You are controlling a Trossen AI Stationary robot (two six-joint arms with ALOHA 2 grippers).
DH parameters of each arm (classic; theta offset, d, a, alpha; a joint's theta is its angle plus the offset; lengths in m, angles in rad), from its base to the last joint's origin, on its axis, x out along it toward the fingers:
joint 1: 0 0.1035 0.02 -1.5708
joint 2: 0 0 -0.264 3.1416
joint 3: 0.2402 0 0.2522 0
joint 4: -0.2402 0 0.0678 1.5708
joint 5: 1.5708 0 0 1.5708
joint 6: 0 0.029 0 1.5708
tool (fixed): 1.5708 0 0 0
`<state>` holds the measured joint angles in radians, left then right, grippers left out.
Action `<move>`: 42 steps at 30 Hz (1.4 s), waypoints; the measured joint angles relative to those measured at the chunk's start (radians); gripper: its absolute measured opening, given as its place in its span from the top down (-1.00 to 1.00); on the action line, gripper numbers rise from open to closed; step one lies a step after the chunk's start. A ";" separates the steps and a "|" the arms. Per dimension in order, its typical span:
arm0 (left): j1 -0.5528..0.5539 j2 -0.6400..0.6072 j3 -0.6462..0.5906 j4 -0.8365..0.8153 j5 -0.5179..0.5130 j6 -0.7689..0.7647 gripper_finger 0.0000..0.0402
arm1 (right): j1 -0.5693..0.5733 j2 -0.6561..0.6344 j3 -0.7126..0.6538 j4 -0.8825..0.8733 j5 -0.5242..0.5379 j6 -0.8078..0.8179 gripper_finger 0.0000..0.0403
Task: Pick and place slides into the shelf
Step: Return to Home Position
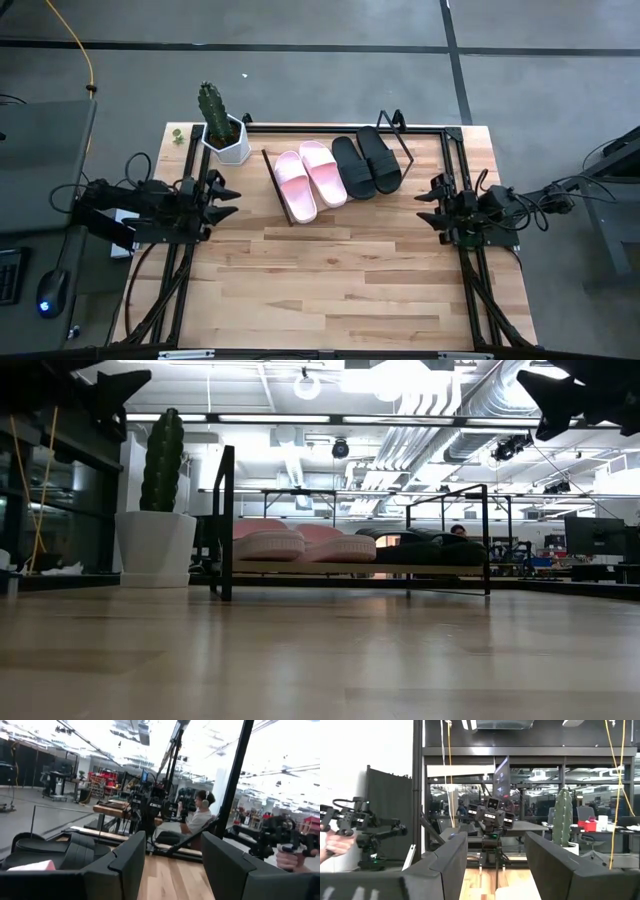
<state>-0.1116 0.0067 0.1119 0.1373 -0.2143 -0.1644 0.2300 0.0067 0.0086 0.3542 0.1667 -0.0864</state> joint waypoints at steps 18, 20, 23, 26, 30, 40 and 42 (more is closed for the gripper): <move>0.000 0.001 -0.104 0.098 -0.002 -0.017 0.12 | 0.000 0.000 0.000 -0.034 0.005 0.026 0.07; 0.000 0.000 -0.104 0.104 -0.002 -0.017 0.12 | 0.000 0.000 0.000 -0.047 0.005 0.027 0.07; 0.000 0.000 -0.103 0.095 0.000 0.028 0.12 | 0.000 0.000 -0.001 -0.075 0.004 0.038 0.07; 0.000 0.000 -0.103 0.081 0.030 0.079 0.12 | 0.000 0.000 -0.001 -0.111 0.004 0.043 0.07; 0.000 0.000 -0.103 0.033 0.038 0.101 0.12 | 0.000 0.000 -0.001 -0.135 0.001 0.037 0.07; 0.000 0.000 -0.103 -0.080 0.037 0.141 0.12 | 0.000 0.000 -0.001 -0.251 0.001 0.042 0.07; 0.000 0.000 -0.103 -0.095 0.032 0.153 0.12 | 0.000 0.000 -0.001 -0.269 0.001 0.044 0.07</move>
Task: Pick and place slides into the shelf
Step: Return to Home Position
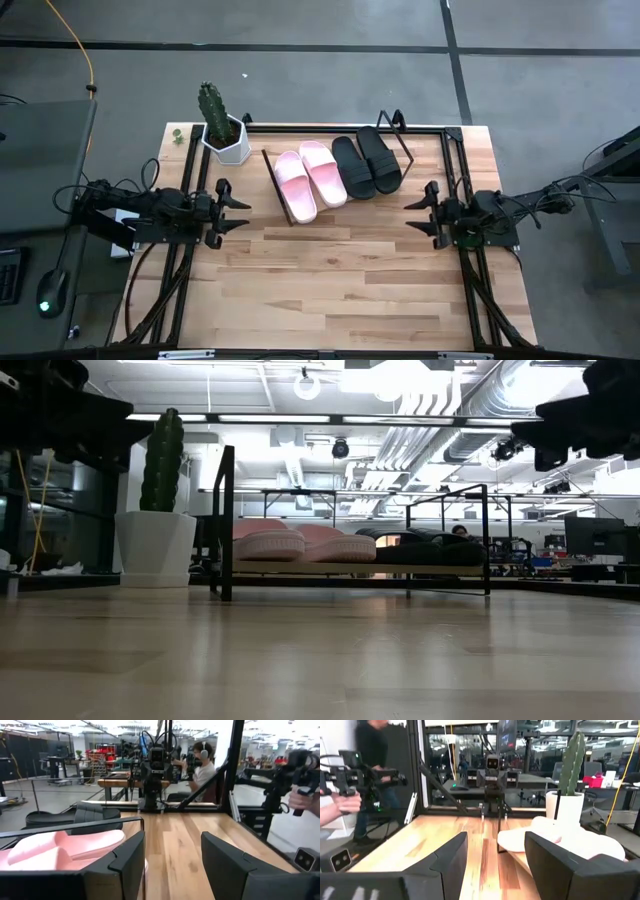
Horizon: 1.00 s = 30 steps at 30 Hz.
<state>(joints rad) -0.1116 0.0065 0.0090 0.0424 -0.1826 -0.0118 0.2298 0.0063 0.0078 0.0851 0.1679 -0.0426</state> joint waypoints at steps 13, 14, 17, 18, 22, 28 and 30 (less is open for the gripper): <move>0.000 0.004 0.000 0.002 -0.001 0.012 0.12 | 0.000 0.003 0.000 -0.044 -0.011 -0.018 0.07; 0.000 0.004 0.000 0.002 -0.001 0.012 0.12 | 0.000 0.003 0.000 -0.044 -0.011 -0.025 0.07; 0.000 0.004 0.000 0.002 -0.003 0.012 0.12 | 0.000 0.003 0.000 -0.044 -0.011 -0.026 0.07; 0.000 0.004 0.000 0.002 -0.005 0.012 0.12 | 0.000 0.003 0.000 -0.044 -0.011 -0.026 0.07; 0.000 0.004 0.000 0.002 -0.006 0.012 0.12 | 0.000 0.003 0.000 -0.044 -0.010 -0.004 0.07; 0.000 0.004 0.000 0.005 -0.009 0.008 0.12 | 0.000 0.003 0.000 -0.044 -0.010 0.009 0.07; 0.000 0.004 0.000 0.005 -0.009 0.008 0.12 | 0.000 0.003 0.000 -0.044 -0.010 0.009 0.07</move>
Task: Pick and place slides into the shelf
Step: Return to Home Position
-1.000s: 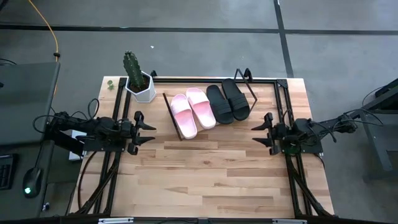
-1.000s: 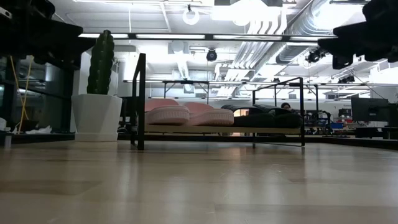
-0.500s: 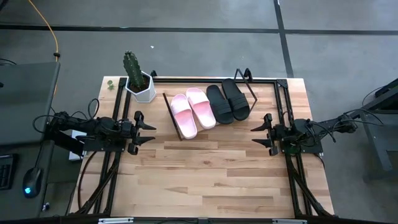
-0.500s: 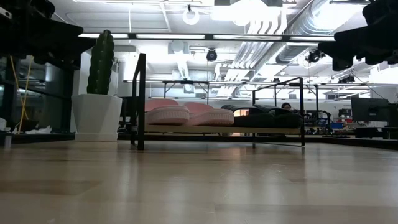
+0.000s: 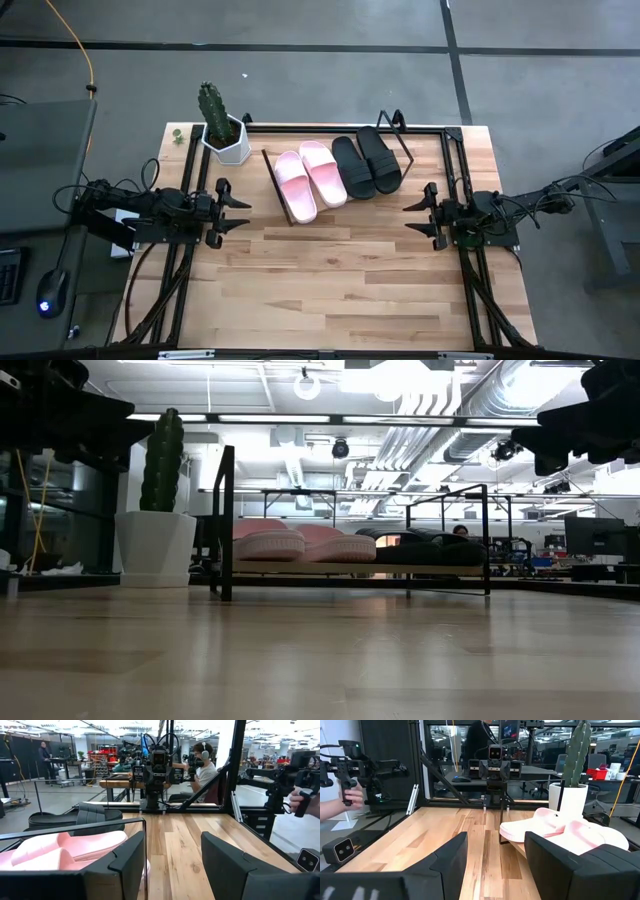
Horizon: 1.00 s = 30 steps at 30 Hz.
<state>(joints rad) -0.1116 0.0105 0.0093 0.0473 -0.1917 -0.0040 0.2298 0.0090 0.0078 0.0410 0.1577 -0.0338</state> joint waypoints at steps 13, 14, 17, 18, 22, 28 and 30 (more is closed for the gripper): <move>0.000 0.000 0.000 0.000 0.000 -0.001 0.12 | 0.000 0.000 0.000 0.000 0.000 0.035 0.07; 0.000 0.000 0.000 0.000 0.000 -0.001 0.12 | 0.000 0.000 0.000 0.000 0.000 0.034 0.07; 0.000 0.000 0.000 0.000 0.000 -0.001 0.12 | 0.000 0.000 0.000 0.000 0.000 0.034 0.07; 0.000 0.000 0.000 0.000 0.000 -0.001 0.12 | 0.000 0.000 0.000 0.000 0.000 0.034 0.07; 0.000 0.000 0.000 -0.001 0.000 -0.001 0.12 | 0.000 0.000 0.000 0.000 0.000 0.034 0.07; 0.000 0.000 0.000 -0.001 0.000 -0.001 0.12 | 0.000 0.000 0.000 0.000 0.000 0.034 0.07; 0.000 0.000 0.000 -0.001 -0.001 -0.001 0.12 | 0.000 0.000 0.000 0.000 0.000 0.034 0.07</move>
